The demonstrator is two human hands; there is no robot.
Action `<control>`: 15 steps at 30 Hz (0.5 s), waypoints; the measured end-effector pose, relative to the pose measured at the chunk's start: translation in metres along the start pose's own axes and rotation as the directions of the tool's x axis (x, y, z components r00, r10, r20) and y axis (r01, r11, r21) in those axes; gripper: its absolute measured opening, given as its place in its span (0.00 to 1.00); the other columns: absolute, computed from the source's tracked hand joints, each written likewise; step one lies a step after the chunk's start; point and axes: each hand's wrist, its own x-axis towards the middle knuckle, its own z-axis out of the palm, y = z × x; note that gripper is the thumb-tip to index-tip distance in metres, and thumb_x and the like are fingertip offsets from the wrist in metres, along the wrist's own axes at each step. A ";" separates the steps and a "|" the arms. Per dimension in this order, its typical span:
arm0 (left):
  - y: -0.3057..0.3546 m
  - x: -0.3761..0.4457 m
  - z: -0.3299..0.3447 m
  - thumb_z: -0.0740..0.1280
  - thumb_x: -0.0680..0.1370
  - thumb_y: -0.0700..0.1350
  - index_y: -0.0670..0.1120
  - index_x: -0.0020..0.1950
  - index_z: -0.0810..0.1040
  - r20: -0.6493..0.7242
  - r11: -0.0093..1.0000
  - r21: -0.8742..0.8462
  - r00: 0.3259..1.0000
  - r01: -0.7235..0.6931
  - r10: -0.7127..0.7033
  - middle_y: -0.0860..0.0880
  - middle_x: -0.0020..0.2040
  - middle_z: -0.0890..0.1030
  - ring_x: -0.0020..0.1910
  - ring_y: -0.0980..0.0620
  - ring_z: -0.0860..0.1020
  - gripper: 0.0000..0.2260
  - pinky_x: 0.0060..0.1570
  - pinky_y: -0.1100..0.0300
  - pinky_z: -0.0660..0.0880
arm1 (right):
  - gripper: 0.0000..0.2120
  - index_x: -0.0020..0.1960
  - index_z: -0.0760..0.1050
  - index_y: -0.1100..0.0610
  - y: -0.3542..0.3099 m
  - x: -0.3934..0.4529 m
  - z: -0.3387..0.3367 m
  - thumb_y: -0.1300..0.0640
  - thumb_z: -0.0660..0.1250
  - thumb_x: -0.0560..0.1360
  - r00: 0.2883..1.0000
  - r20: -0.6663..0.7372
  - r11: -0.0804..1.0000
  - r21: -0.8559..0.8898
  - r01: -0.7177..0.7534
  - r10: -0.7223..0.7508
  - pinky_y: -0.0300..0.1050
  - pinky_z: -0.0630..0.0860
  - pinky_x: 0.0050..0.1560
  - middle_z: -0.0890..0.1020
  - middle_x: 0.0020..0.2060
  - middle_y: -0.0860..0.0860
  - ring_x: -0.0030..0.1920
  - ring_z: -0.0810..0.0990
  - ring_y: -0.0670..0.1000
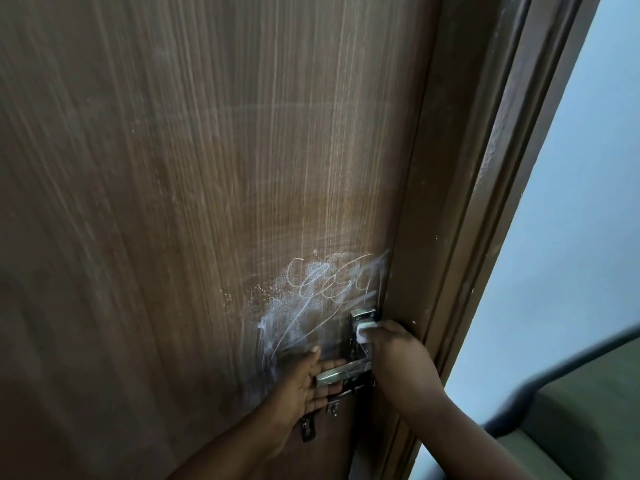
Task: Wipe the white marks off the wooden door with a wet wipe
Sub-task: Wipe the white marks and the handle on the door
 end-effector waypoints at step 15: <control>0.000 -0.003 -0.003 0.49 0.75 0.63 0.53 0.59 0.80 0.030 1.000 -0.006 0.999 -0.021 0.021 0.51 0.63 0.80 0.59 0.53 0.80 0.27 0.54 0.62 0.73 | 0.10 0.35 0.77 0.49 0.005 0.011 -0.035 0.62 0.65 0.70 0.896 0.444 0.999 -0.036 -0.003 0.018 0.36 0.69 0.39 0.80 0.37 0.49 0.39 0.77 0.49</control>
